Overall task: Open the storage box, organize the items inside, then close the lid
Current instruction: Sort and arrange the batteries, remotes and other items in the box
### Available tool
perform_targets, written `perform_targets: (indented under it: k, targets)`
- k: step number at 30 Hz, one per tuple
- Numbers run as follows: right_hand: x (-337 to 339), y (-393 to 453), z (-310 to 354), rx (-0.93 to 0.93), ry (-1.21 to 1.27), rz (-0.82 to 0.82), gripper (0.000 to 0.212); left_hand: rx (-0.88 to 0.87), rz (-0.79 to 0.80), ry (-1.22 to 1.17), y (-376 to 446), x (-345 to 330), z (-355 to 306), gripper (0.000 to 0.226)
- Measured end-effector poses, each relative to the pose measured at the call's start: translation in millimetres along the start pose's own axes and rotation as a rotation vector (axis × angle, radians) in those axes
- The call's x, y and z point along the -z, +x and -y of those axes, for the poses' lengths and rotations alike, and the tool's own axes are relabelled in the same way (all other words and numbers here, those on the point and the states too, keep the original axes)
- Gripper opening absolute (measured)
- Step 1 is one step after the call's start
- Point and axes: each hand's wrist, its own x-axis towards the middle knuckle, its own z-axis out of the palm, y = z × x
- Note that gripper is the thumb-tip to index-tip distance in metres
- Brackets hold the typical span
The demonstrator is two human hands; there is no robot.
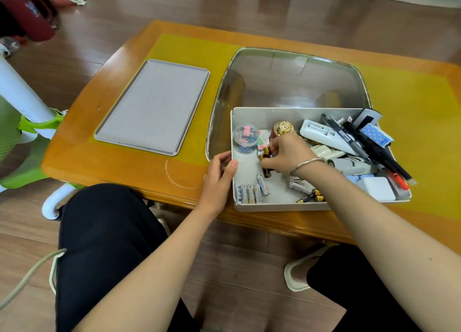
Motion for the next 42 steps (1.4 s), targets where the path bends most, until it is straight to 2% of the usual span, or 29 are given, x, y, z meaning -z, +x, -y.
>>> perform_targets:
  k: [8, 13, 20, 22, 26, 29, 35, 42]
  targets:
    - [-31, 12, 17, -0.117, 0.218, 0.232, 0.032, -0.005, -0.015, 0.042, -1, 0, -1, 0.075]
    - [-28, 9, 11, -0.096, 0.228, 0.173, 0.008, 0.004, -0.012, 0.021, -1, -1, -1, 0.075]
    - [-17, -3, -1, -0.015, -0.051, 0.315, 0.015, 0.004, -0.015, 0.031, -2, -2, -3, 0.076]
    - [-18, -5, -6, 0.009, -0.115, 0.281, 0.019, 0.002, -0.017, 0.031, -2, -2, -4, 0.078]
    - [-16, -6, -15, -0.034, -0.089, 0.195, 0.023, 0.004, -0.015, 0.026, -3, -2, -4, 0.08]
    - [-17, -8, -18, -0.043, -0.173, 0.24, 0.021, 0.004, -0.015, 0.031, -3, -2, -3, 0.081]
    - [-20, -14, -13, -0.071, 0.011, 0.443, 0.013, 0.006, -0.016, 0.049, -3, -2, -3, 0.077]
    - [-18, -14, -18, -0.103, 0.024, 0.394, 0.013, 0.004, -0.019, 0.054, -2, -2, -3, 0.075]
